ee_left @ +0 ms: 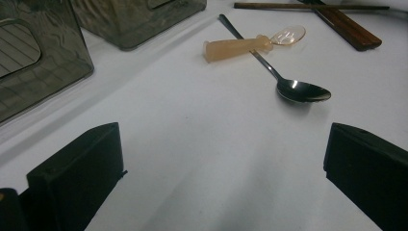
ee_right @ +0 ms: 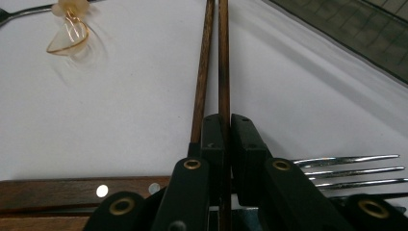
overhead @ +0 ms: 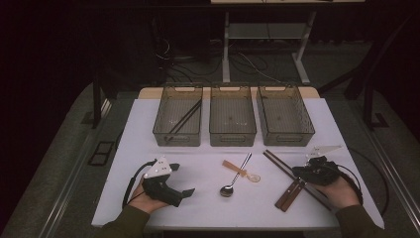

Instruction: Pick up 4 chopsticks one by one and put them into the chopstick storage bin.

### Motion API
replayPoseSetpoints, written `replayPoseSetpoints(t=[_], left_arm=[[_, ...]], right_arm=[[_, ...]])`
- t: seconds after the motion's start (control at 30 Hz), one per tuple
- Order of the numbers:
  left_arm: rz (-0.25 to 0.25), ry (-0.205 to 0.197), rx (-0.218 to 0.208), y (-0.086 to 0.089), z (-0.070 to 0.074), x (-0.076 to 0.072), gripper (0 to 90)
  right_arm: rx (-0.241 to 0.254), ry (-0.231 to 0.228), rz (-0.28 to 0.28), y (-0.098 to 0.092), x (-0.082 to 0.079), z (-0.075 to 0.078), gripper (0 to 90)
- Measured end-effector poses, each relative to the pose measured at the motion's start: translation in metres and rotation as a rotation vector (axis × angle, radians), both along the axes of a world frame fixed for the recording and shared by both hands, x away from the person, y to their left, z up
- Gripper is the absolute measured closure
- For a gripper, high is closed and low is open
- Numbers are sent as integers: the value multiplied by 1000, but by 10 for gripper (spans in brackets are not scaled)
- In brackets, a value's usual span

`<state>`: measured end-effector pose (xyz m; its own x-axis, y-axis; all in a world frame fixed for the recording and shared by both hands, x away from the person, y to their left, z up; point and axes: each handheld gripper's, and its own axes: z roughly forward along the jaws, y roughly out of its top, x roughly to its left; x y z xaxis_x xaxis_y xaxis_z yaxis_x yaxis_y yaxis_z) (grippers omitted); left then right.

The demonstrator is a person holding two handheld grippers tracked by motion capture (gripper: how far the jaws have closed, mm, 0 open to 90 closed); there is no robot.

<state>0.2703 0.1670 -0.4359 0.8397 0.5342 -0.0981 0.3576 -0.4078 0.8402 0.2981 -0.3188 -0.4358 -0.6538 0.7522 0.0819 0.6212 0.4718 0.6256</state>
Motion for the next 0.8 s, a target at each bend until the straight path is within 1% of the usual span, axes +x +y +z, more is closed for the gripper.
replayPoseSetpoints(t=[0.1, 0.2, 0.4, 0.47, 0.53, 0.57, 0.6, 0.63, 0.7, 0.8], left_arm=[[-1, 1, 1, 1, 0, 0, 0], [-2, 4, 13, 2, -1, 0, 0], [-11, -4, -2, 3, -1, -1, 0], [-19, 7, -5, 2, -3, -1, 0], [-19, 26, -9, 1, -5, -1, 0], [-24, 27, -16, 1, -6, -1, 0], [-29, 27, -9, 0, -5, -1, 0], [-26, 25, -18, -1, -6, -2, 0], [-30, 18, -20, -1, -5, -2, 0], [-29, 21, -24, -1, -5, -2, 0]], right_arm=[[9, -5, 3, 0, 0, 3, 842], [22, -15, 8, 0, 0, 7, 843], [62, -24, 16, 1, -2, 17, 842], [72, -33, 23, 3, -2, 21, 843], [77, -40, 32, 5, -2, 24, 843], [80, -41, 31, 6, -2, 25, 843], [85, -37, 34, 8, -3, 27, 843], [86, -41, 39, 9, -3, 28, 843], [95, -43, 37, 11, -3, 30, 843], [101, -50, 42, 15, -3, 35, 842]])
